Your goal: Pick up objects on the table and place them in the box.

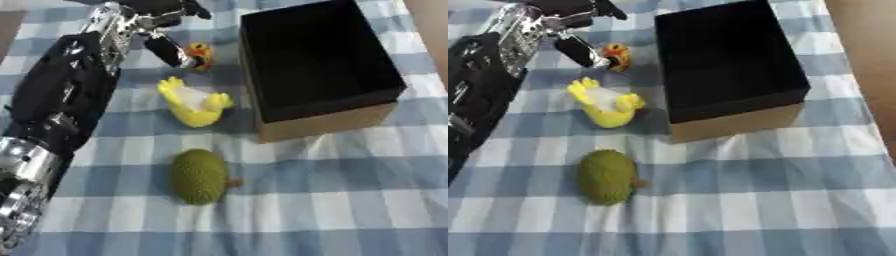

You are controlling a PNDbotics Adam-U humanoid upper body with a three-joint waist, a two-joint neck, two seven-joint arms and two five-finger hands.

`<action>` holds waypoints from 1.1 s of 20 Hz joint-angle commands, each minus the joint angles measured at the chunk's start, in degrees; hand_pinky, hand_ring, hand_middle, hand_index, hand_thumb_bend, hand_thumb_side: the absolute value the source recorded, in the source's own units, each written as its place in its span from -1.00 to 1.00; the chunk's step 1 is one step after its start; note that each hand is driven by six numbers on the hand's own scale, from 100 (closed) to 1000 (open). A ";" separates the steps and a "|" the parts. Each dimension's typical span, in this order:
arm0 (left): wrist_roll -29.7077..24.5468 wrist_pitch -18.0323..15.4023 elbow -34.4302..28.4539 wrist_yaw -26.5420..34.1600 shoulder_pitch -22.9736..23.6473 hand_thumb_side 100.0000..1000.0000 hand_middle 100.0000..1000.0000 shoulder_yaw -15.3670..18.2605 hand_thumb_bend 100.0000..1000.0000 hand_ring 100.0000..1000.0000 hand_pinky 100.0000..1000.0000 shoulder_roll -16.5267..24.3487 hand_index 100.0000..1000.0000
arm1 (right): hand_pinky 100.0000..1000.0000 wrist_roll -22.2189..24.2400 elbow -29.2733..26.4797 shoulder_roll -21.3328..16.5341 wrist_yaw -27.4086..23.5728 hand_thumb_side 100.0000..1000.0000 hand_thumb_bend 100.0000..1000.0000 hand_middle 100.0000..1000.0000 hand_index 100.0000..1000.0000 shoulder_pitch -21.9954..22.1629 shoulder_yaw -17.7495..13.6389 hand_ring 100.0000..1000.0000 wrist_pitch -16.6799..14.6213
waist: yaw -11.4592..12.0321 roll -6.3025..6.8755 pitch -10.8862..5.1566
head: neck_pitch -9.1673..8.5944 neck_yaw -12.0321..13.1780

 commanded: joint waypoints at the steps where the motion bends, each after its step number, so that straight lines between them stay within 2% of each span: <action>1: 0.62 0.75 -0.19 -1.10 -0.87 -0.30 0.66 0.63 -0.33 0.80 0.80 0.52 0.86 | 0.89 0.39 -0.58 -0.43 -0.22 -0.18 -1.00 -0.30 0.97 -0.58 0.05 1.00 -0.05 | -0.18 0.62 -0.32 | -0.72 0.40; 6: 1.02 1.55 0.15 -1.86 -0.68 -0.34 0.58 0.95 -0.38 0.79 0.78 0.61 0.85 | 0.89 0.64 -0.58 -0.28 -0.25 -0.18 -1.00 -0.31 0.97 -0.88 0.22 1.00 0.04 | -0.53 0.67 0.00 | -0.82 0.71; 12: 1.08 2.64 0.57 -2.85 -0.47 -0.37 0.58 1.04 -0.39 0.79 0.78 0.76 0.85 | 0.90 0.89 -0.58 -0.11 -0.15 -0.18 -1.00 -0.31 0.97 -1.12 0.31 1.00 0.14 | -0.77 0.75 0.40 | -0.89 0.94; 19: 1.32 4.05 1.05 -3.99 -0.32 -0.46 0.57 1.30 -0.54 0.78 0.76 0.66 0.84 | 0.90 1.22 -0.58 0.12 0.01 -0.18 -1.00 -0.32 0.98 -1.28 0.43 1.00 0.18 | -0.98 0.77 0.79 | -0.94 1.21; 22: 1.27 4.33 1.18 -4.80 -0.45 -0.44 0.57 1.11 -0.55 0.77 0.76 0.71 0.76 | 0.90 1.44 -0.58 0.18 0.15 -0.18 -1.00 -0.32 0.98 -1.23 0.50 1.00 0.23 | -0.96 0.84 0.87 | -0.72 1.26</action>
